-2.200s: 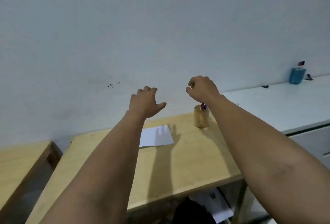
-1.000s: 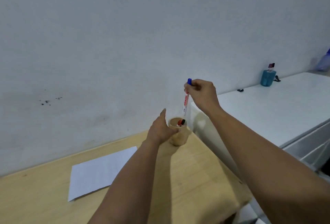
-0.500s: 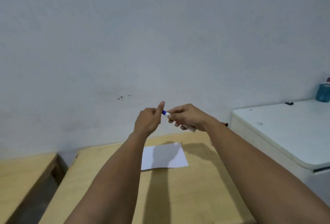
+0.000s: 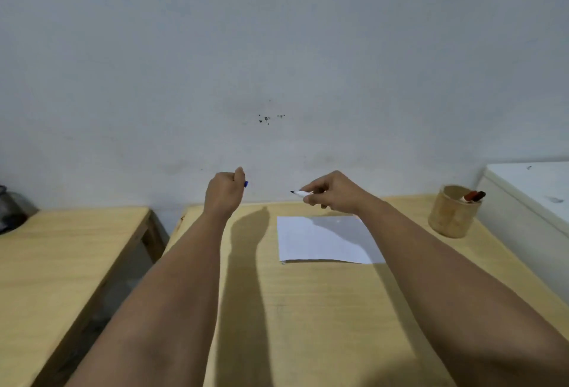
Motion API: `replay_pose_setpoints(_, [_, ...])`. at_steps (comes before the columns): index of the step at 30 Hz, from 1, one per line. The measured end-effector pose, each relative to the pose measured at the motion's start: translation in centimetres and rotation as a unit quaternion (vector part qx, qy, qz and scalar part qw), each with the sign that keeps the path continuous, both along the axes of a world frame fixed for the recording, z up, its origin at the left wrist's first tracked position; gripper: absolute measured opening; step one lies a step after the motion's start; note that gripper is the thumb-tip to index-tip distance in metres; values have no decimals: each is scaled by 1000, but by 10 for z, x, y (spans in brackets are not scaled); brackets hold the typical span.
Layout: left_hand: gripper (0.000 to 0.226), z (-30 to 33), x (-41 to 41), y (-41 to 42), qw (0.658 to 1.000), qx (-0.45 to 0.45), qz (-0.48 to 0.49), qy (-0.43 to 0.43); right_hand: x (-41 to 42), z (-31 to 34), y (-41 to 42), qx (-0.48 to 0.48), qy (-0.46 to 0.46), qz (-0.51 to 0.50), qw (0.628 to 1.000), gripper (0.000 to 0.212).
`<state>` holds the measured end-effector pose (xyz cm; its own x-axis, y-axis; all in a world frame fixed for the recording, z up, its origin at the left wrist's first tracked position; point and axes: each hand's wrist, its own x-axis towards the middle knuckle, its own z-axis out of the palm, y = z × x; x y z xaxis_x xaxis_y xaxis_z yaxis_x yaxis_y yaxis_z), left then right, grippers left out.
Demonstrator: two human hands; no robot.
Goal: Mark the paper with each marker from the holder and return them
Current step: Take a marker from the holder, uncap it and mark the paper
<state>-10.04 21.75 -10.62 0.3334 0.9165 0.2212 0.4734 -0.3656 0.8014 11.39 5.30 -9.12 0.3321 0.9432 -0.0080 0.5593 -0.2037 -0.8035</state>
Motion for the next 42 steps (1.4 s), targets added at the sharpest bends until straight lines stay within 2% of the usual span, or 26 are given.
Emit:
replay_pose_setpoints(2, [60,-13,-18,16,991,63,6,121,23,-18,-7,7,5,-57,998,18])
replay_pose_setpoints(3, [60,-22,-22,21,973,106,-4,203,30,-26,-9,15,15,-83,996,18])
replay_pose_setpoints(5, [59,-43,-20,20,918,179,-41,352,35,-38,-6,37,38,-111,992,20])
replay_pose_setpoints(7, [53,-65,-17,14,872,202,-72,440,32,-45,-1,55,60,-118,990,21])
replay_pose_setpoints(9, [50,-84,-16,8,853,208,-74,473,29,-48,1,67,86,-120,987,23])
replay_pose_setpoints(13, [54,-100,-16,3,849,215,-39,480,23,-45,-3,64,151,-140,977,30])
replay_pose_setpoints(16, [65,-92,-20,-5,883,189,9,429,20,-35,-10,81,193,-160,965,30])
replay_pose_setpoints(18, [67,-83,-22,-9,900,215,23,378,18,-26,-16,113,233,-174,950,26])
replay_pose_setpoints(21, [56,-75,-19,-25,909,305,-42,282,18,-14,-21,158,311,-181,920,20])
replay_pose_setpoints(22, [52,-74,-16,-33,912,307,-77,261,17,-10,-22,165,339,-181,908,19])
replay_pose_setpoints(24, [55,-77,-11,-56,916,253,-153,271,14,-2,-26,169,399,-189,881,17])
replay_pose_setpoints(27, [70,-93,-9,-76,900,158,-228,335,9,2,-30,190,453,-179,852,22])
replay_pose_setpoints(30, [68,-108,-11,-84,898,143,-232,346,4,-3,-31,198,401,-171,878,9])
replay_pose_setpoints(33, [68,-115,-11,-92,914,170,-206,306,-7,-14,-23,171,337,-212,901,35])
replay_pose_setpoints(36, [65,-116,-12,-90,923,190,-192,275,-24,-31,-10,134,318,-193,919,24])
replay_pose_setpoints(39, [58,-115,-10,-81,915,213,-203,275,-41,-51,6,128,298,-177,929,22])
replay_pose_setpoints(42, [74,-118,-8,-74,912,185,-220,292,-53,-71,27,143,277,-187,932,26])
